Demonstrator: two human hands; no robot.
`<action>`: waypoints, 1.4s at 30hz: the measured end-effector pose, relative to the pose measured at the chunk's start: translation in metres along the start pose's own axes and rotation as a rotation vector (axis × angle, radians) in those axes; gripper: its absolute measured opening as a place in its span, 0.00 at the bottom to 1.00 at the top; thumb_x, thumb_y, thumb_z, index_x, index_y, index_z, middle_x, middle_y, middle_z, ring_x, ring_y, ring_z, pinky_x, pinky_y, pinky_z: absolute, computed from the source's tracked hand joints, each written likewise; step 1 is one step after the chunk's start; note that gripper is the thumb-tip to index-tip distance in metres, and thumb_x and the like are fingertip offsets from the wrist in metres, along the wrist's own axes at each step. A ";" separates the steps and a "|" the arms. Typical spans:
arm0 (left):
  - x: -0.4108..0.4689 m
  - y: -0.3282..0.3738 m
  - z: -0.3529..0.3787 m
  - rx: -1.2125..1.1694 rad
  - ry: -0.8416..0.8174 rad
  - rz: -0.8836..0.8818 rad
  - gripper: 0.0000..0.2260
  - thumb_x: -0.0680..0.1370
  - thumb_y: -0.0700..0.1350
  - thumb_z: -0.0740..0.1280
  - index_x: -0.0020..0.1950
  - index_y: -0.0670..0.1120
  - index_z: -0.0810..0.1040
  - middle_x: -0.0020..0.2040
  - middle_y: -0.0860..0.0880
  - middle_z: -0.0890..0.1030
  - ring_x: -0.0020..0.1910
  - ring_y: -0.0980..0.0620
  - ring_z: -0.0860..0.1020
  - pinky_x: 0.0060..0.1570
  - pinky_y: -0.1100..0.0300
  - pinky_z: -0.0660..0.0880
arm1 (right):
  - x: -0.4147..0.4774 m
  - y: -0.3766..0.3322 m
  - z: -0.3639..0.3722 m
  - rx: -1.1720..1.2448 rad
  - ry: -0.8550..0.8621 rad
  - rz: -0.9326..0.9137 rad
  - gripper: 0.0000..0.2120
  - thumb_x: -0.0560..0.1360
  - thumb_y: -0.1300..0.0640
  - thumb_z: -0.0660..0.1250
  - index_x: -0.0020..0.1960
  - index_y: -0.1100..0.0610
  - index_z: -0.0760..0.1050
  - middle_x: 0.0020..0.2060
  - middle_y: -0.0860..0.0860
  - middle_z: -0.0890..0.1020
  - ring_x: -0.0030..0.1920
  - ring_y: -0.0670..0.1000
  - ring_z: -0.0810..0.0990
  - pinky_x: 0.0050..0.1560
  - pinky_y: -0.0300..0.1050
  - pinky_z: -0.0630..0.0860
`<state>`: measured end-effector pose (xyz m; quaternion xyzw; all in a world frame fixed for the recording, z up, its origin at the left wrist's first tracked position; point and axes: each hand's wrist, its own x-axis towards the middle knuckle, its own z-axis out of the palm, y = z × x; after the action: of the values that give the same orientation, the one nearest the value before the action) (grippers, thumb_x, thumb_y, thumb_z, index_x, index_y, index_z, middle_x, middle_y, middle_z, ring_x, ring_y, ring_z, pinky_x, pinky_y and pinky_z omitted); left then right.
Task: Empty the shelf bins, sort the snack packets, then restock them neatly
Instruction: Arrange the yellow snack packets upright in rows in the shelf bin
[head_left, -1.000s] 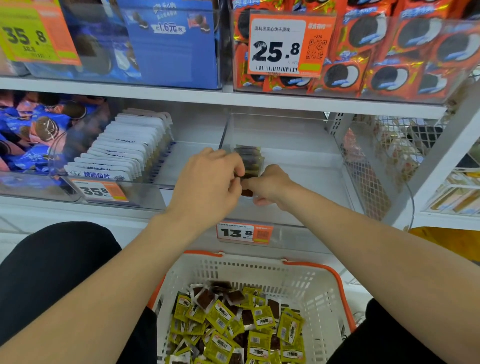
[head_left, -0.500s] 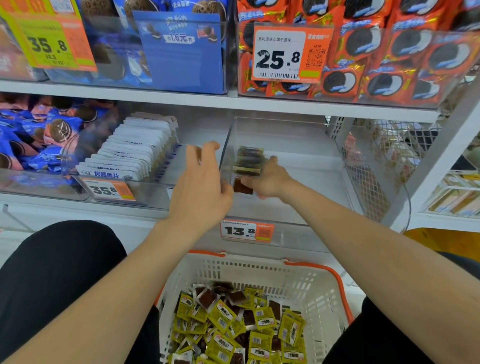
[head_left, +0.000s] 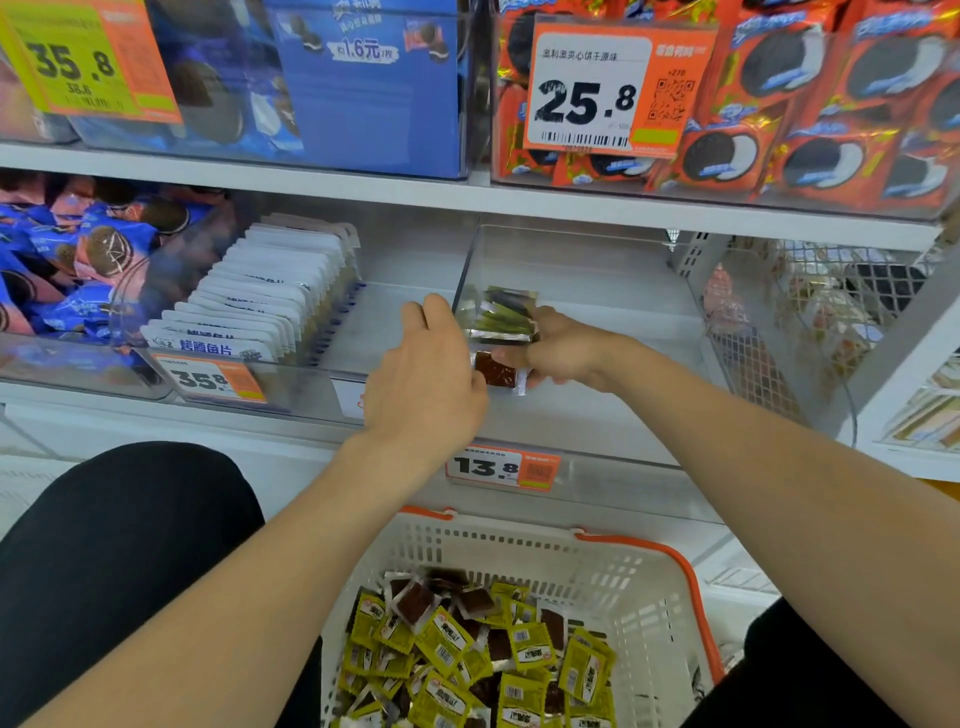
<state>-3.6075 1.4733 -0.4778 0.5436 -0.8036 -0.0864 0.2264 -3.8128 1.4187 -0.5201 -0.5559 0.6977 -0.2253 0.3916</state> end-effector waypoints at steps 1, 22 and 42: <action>-0.001 0.000 0.000 0.000 -0.002 -0.001 0.15 0.79 0.43 0.68 0.59 0.43 0.64 0.58 0.43 0.68 0.39 0.37 0.72 0.35 0.47 0.70 | -0.001 0.000 0.000 -0.029 0.003 -0.007 0.26 0.80 0.48 0.72 0.74 0.47 0.65 0.59 0.46 0.76 0.53 0.49 0.80 0.42 0.38 0.74; -0.003 -0.004 -0.004 -0.044 -0.011 0.007 0.14 0.80 0.45 0.67 0.61 0.43 0.68 0.57 0.46 0.66 0.39 0.42 0.70 0.36 0.50 0.67 | -0.030 -0.019 0.015 0.045 0.122 0.059 0.05 0.80 0.53 0.72 0.54 0.50 0.78 0.51 0.54 0.82 0.44 0.51 0.76 0.39 0.43 0.72; -0.088 -0.048 0.059 0.284 -1.214 0.471 0.09 0.78 0.47 0.64 0.37 0.50 0.74 0.33 0.51 0.76 0.32 0.48 0.71 0.35 0.51 0.72 | -0.213 0.040 0.099 -0.706 -0.299 -0.195 0.11 0.77 0.55 0.60 0.42 0.58 0.79 0.34 0.54 0.81 0.35 0.55 0.80 0.36 0.47 0.76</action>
<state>-3.5673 1.5287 -0.5717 0.2330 -0.8893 -0.2188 -0.3270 -3.7421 1.6443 -0.5460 -0.7469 0.6114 0.0758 0.2502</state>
